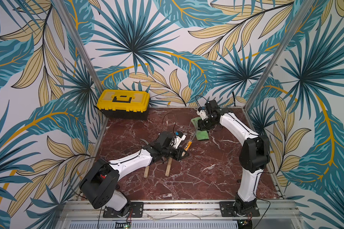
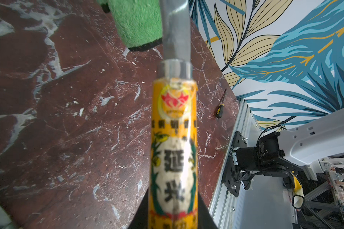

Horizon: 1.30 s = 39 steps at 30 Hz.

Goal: Wipe small sickles with rags
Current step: Wipe the small sickle.

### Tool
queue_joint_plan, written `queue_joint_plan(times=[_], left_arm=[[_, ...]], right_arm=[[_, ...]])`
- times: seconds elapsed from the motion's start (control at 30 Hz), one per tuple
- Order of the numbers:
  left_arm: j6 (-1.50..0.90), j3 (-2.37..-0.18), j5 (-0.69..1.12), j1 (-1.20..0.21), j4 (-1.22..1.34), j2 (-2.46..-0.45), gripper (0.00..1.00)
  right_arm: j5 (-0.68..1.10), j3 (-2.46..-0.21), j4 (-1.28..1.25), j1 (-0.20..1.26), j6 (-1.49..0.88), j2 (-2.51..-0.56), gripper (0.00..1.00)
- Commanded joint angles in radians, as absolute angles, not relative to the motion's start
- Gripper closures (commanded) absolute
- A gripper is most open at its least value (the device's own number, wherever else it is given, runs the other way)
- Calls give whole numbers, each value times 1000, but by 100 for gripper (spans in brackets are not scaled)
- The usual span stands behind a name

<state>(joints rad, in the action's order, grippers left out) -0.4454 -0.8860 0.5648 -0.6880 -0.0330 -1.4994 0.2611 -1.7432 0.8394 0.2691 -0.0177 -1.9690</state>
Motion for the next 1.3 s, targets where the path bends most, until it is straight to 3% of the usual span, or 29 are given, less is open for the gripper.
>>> queue_joint_plan(times=[0.0,0.33,0.83,1.07,1.27], left_arm=[[-426,-908,574,-678,4,-1513,100],[-423,-939,606,-665,8,-1590,100],[-397,-1036,664,-637,8,-1695,100],[-410,-1144,672,-599,8,-1793,100],[-460,-1251,633,-566,1,-1905,100]], right_arm=[[332,-1701,820,271,-5,-1902,96],[432,-1573,748,280,43,-1758,96],[416,-1444,774,379,103,-1592,96],[376,-1341,787,422,54,-1486,96],[205,-1244,851,421,-28,-1348,95]])
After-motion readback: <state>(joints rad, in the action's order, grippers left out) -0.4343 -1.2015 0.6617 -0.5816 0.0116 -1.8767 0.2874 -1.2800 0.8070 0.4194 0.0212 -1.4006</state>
